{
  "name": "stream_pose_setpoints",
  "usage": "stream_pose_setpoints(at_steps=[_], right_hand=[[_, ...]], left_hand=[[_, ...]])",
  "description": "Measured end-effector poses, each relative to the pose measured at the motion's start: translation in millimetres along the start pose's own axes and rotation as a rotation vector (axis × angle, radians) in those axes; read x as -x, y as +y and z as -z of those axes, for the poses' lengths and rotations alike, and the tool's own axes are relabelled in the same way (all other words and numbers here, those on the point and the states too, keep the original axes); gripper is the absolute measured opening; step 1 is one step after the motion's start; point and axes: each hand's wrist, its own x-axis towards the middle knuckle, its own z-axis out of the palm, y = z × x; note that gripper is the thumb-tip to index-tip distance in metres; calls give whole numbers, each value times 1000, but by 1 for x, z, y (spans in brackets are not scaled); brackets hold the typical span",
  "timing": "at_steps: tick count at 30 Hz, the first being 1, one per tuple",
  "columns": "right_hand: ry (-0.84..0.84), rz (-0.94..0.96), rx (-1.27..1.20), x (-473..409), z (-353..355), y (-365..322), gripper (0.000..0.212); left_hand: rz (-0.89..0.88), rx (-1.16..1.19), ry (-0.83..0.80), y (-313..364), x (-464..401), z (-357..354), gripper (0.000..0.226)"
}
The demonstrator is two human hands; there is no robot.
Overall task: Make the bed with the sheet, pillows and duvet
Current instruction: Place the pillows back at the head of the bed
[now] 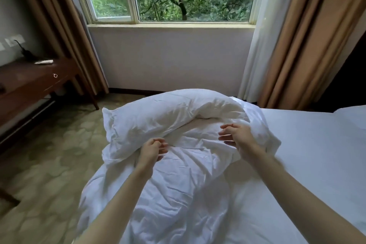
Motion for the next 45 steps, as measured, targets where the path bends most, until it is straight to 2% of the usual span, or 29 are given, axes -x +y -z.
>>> stream_pose_setpoints(at_steps=[3, 5, 10, 14, 16, 19, 22, 27, 30, 33, 35, 39, 42, 44, 45], right_hand=[[3, -92, -71, -22, -30, -3, 15], [-4, -162, -131, -39, -49, -5, 13], [-20, -292, -187, -87, -90, -9, 10], [-35, -386, -184, -127, -118, -4, 6], [-27, -427, -187, -148, -130, 0, 18], [-1, -485, -235, -177, -142, 6, 47], [48, -550, -331, -206, -146, 12, 63], [35, -573, -417, -245, -160, 19, 37], [-26, -556, -459, -255, -182, 25, 38], [-3, -582, -533, -260, -195, 33, 37], [34, -549, -558, -265, -195, 41, 52], [157, -508, -509, -303, -181, 83, 81], [146, -447, -434, -342, -168, 130, 114], [108, -418, -401, -350, -163, 139, 122], [77, -406, -403, -349, -161, 139, 124]], left_hand=[[-78, -118, 26, -2, -42, 24, 22], [-162, -305, 49, -3, -66, 37, 19], [-452, -993, 113, -9, -119, 53, 57], [-505, -1315, -4, -20, -162, 52, 76], [-501, -1438, -34, -29, -184, 51, 93], [-390, -1506, -38, -46, -212, 56, 120], [-408, -1468, 63, -64, -226, 61, 128], [-538, -1465, 166, -81, -239, 61, 105], [-589, -1442, 210, -82, -246, 63, 99], [-583, -1432, 182, -77, -252, 64, 79], [-574, -1445, 158, -72, -254, 63, 71], [-575, -1452, 134, -67, -256, 63, 72], [-588, -1441, 154, -63, -252, 62, 75], [-602, -1426, 151, -60, -246, 63, 76], [-591, -1419, 133, -57, -243, 64, 84]])
